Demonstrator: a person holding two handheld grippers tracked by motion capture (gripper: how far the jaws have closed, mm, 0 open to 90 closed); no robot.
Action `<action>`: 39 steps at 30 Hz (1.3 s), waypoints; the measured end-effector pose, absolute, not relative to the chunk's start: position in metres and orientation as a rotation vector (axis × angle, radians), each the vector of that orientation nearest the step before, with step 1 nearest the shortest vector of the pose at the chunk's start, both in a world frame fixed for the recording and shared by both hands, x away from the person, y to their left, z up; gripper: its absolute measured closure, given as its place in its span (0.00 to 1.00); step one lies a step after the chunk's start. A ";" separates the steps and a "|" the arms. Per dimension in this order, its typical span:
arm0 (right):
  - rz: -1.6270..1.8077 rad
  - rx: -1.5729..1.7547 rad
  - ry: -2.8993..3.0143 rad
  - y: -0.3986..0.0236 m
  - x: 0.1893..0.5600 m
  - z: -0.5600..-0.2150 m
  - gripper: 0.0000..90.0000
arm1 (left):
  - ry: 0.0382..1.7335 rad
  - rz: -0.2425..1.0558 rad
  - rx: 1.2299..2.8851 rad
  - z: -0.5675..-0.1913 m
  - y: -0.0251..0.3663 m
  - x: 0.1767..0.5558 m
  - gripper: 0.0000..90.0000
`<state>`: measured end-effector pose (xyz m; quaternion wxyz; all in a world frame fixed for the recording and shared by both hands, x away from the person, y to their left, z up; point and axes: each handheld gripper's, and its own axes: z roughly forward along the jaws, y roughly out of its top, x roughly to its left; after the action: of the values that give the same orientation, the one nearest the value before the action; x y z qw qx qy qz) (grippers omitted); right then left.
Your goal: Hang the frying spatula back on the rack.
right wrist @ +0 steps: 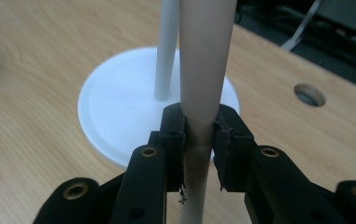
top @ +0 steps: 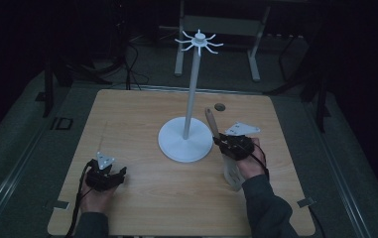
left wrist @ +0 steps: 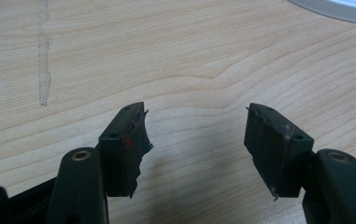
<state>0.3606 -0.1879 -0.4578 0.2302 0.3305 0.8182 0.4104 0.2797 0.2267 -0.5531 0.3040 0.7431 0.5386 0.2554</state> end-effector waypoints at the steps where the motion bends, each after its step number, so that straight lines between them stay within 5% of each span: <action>1: 1.142 0.904 2.240 -0.188 0.360 -0.456 0.83 | 1.425 0.679 1.969 -0.553 0.227 0.280 0.43; 39: 1.306 0.806 2.103 -0.168 0.353 -0.412 0.83 | 1.428 0.680 1.957 -0.552 0.227 0.279 0.43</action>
<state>0.3533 -0.1680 -0.4119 0.2656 0.2983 0.7788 0.4837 0.2793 0.2273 -0.5523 0.3075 0.7400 0.5401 0.2571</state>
